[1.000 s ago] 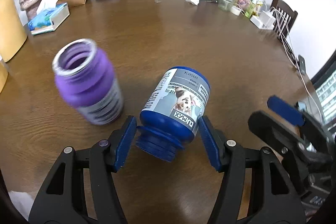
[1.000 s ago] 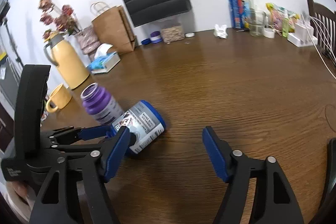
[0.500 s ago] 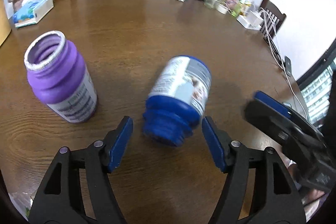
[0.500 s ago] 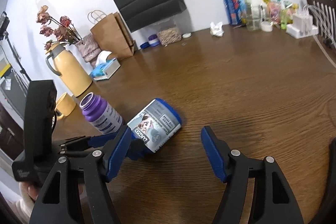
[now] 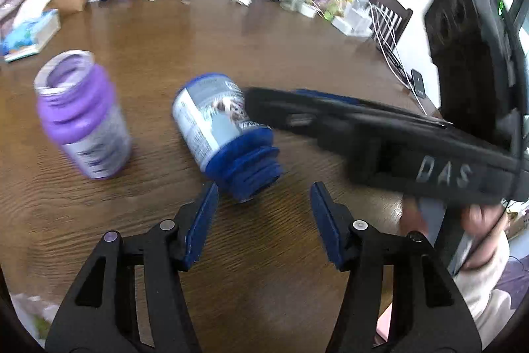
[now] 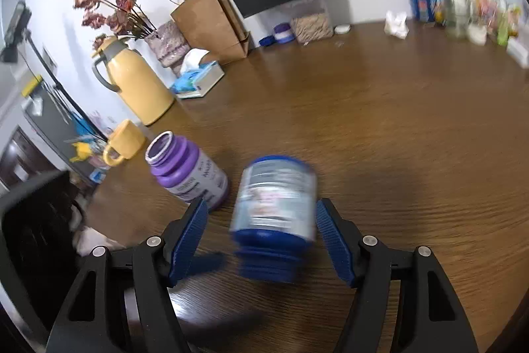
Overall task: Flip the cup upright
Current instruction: 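Rotate the held bottle neck-up with the left gripper while the right gripper approaches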
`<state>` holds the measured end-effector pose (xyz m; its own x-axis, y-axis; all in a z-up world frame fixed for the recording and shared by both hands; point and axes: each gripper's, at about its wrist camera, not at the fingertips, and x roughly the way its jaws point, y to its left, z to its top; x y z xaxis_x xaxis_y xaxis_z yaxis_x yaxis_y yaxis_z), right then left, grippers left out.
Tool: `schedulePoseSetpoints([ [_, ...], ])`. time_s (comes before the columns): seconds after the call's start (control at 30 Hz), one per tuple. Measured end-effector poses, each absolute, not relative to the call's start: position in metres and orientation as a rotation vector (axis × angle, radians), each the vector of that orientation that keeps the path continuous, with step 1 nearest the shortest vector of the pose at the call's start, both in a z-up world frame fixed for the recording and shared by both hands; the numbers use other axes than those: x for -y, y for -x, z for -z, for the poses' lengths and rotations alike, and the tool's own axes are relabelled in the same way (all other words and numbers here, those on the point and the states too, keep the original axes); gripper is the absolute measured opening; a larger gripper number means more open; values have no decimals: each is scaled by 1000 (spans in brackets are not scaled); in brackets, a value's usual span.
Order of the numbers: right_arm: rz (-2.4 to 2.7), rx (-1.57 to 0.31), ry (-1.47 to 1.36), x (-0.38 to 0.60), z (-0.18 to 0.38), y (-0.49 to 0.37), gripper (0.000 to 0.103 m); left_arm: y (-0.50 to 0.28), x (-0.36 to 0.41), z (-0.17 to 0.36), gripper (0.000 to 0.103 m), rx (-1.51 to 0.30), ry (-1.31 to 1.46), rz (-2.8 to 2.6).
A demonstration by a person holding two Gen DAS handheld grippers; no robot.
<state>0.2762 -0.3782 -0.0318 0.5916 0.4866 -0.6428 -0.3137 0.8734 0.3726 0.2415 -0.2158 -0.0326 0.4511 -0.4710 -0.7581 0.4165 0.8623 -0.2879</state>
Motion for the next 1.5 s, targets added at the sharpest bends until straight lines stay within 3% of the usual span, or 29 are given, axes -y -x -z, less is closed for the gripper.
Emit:
schedulePoseSetpoints([
  [0.5, -528, -884, -173, 317, 60, -286, 73, -229, 134, -19, 54, -823, 55, 226],
  [0.87, -376, -863, -5, 357, 65, -264, 72, -263, 189, 1, 54, -876, 36, 291],
  [1.5, -244, -814, -231, 423, 57, -272, 72, -302, 255, 38, 53, -788, -331, 348],
])
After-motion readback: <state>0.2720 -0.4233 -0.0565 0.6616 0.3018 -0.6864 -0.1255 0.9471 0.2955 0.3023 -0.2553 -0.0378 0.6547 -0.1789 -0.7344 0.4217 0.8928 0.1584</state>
